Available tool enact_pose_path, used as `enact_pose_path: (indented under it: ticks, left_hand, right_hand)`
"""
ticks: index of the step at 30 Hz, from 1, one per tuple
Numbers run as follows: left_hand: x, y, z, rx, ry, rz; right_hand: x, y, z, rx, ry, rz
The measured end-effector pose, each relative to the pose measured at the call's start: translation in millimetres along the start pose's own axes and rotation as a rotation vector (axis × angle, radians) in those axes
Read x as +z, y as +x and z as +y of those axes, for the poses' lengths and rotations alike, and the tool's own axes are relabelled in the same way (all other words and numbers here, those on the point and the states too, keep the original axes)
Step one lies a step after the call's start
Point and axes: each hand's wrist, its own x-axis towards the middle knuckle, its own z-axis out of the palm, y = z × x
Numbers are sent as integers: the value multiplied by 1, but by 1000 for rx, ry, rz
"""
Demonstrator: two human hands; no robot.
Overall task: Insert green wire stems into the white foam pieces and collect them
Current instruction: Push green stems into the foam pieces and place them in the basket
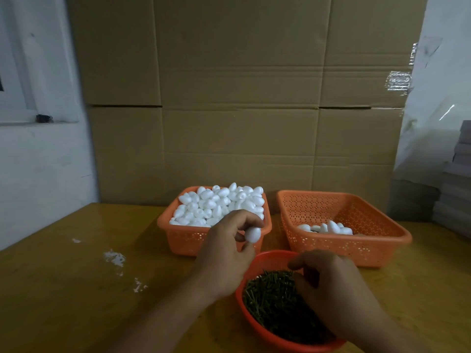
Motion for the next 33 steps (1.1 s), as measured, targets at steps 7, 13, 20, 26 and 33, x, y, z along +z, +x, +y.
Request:
enact_pose_path:
  ticks: [7, 13, 20, 26, 33]
  left_hand:
    - [1, -17, -1, -15, -123, -149]
    - [7, -21, 2, -56, -183, -218]
    - [7, -22, 3, -191, -448, -292]
    - [6, -20, 8, -202, -505, -248]
    - [6, -19, 5, -189, -502, -234]
  right_hand:
    - [-1, 1, -1, 1, -95, -231]
    - [-3, 2, -9, 60, -247, -464]
    - [6, 6, -14, 64, -315, -511]
    - [8, 5, -15, 74, -312, -444]
    - [10, 3, -12, 98, -216, -326]
